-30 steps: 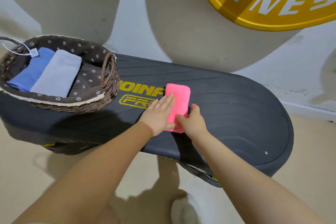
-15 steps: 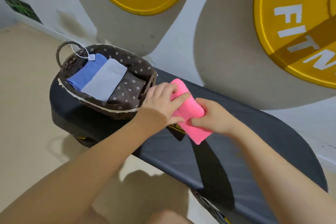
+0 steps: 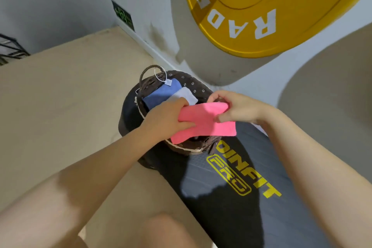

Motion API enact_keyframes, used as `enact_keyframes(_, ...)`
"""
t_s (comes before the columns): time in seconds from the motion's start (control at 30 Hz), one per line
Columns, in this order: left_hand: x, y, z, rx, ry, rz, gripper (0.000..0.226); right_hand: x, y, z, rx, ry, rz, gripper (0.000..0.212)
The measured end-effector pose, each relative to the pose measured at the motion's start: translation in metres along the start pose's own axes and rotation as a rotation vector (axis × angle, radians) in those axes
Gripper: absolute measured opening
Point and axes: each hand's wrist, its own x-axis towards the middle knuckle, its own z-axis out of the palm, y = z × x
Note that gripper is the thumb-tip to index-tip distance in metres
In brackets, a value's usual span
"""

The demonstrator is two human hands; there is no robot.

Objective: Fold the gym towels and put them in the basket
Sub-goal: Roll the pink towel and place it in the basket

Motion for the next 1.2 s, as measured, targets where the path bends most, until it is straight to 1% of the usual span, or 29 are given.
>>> enact_keyframes(0.03,0.002,-0.005,0.0,-0.04,0.014,-0.052,0.049,0.011,0.001,-0.001,0.093,-0.005,0.029,0.04)
enact_keyframes(0.1,0.005,-0.015,0.005,-0.097,0.018,-0.129,0.048,0.034,0.005,0.003,0.22,0.017,0.092,0.038)
enact_keyframes(0.17,0.01,-0.024,0.015,-0.164,0.031,-0.174,0.045,0.057,0.011,0.012,0.251,0.093,0.141,0.032)
enact_keyframes(0.2,0.013,-0.03,0.02,-0.162,0.031,-0.183,0.044,0.069,0.015,0.019,0.235,0.142,0.157,0.031)
enact_keyframes(0.27,0.018,-0.042,0.033,-0.094,0.018,-0.184,0.044,0.088,0.021,0.035,0.151,0.225,0.197,0.032)
enact_keyframes(0.3,0.02,-0.046,0.038,-0.04,-0.001,-0.193,0.045,0.095,0.024,0.043,0.076,0.252,0.213,0.036)
enact_keyframes(0.37,0.026,-0.053,0.049,0.101,-0.047,-0.207,0.048,0.107,0.031,0.055,-0.138,0.259,0.201,0.046)
enact_keyframes(0.4,0.031,-0.055,0.055,0.176,-0.065,-0.206,0.048,0.113,0.034,0.058,-0.24,0.252,0.179,0.047)
enact_keyframes(0.5,0.043,-0.063,0.068,0.326,-0.053,-0.219,0.045,0.13,0.034,0.065,-0.433,0.275,0.176,0.04)
enact_keyframes(0.6,0.049,-0.067,0.072,0.421,-0.002,-0.202,0.041,0.138,0.029,0.066,-0.58,0.333,0.276,0.039)
enact_keyframes(0.67,0.05,-0.066,0.071,0.482,0.029,-0.136,0.044,0.136,0.026,0.067,-0.549,0.34,0.383,0.035)
enact_keyframes(0.73,0.052,-0.067,0.066,0.508,0.021,-0.095,0.05,0.131,0.025,0.072,-0.402,0.341,0.409,0.02)
enact_keyframes(0.77,0.054,-0.069,0.063,0.506,0.006,-0.105,0.057,0.129,0.024,0.075,-0.315,0.343,0.399,0.015)
enact_keyframes(0.8,0.055,-0.072,0.06,0.499,-0.01,-0.126,0.064,0.126,0.021,0.079,-0.232,0.335,0.387,0.022)
enact_keyframes(0.83,0.057,-0.076,0.058,0.49,-0.02,-0.145,0.071,0.123,0.017,0.084,-0.161,0.299,0.384,0.039)
enact_keyframes(0.87,0.058,-0.078,0.058,0.479,-0.025,-0.155,0.074,0.12,0.013,0.09,-0.102,0.246,0.396,0.061)
enact_keyframes(0.9,0.06,-0.08,0.059,0.472,-0.034,-0.153,0.074,0.119,0.009,0.097,-0.061,0.199,0.411,0.078)
enact_keyframes(0.93,0.061,-0.081,0.06,0.471,-0.048,-0.141,0.073,0.118,0.006,0.104,-0.036,0.166,0.423,0.088)
enact_keyframes(1.0,0.065,-0.085,0.061,0.479,-0.103,-0.089,0.073,0.122,0.004,0.115,-0.015,0.158,0.441,0.097)
enact_keyframes(1.1,0.074,-0.097,0.048,0.428,-0.263,-0.015,0.09,0.132,0.005,0.12,-0.001,0.167,0.473,0.109)
enact_keyframes(1.13,0.076,-0.101,0.042,0.394,-0.324,-0.008,0.095,0.134,0.005,0.123,-0.004,0.165,0.484,0.11)
enact_keyframes(1.2,0.079,-0.105,0.034,0.356,-0.407,0.001,0.097,0.138,0.006,0.129,-0.04,0.173,0.512,0.106)
